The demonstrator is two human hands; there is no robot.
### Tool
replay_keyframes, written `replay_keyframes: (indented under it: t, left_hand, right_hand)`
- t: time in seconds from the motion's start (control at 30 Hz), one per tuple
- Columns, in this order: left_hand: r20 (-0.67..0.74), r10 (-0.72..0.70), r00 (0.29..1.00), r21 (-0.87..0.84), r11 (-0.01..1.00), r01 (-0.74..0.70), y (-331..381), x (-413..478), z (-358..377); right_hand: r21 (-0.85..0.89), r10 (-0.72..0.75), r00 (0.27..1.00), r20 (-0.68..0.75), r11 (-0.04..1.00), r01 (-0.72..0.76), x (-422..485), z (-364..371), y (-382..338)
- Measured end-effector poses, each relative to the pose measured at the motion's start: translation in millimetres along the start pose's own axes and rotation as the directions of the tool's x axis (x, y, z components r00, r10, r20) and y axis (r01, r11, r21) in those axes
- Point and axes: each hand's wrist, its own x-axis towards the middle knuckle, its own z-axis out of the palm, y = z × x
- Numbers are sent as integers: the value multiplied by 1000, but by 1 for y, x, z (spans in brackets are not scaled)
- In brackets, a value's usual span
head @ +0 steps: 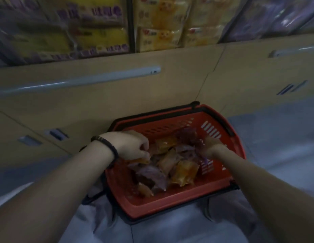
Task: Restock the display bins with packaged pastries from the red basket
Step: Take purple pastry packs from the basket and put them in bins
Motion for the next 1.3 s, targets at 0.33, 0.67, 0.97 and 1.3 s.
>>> replay_keyframes:
  t: [0.33,0.67,0.97,1.3]
  left_hand:
    - [29,-41,999,8,999,41,-11,13,-1]
    - [38,-56,998,79,995,53,-12,11,-2]
    - [12,-33,999,97,995,31,-7,10,-1]
    - [41,-47,998,76,996,44,-14,21,-1]
  right_hand:
    - [-107,-35,992,-124,994,21,28,24,-7]
    - [-383,-16,997,-73,924,-13,-12,-67,-12]
    - [-328,-305,952,23,897,296,-21,-83,-26]
    - [-151,-246,947,-208,964,217,28,-44,-32]
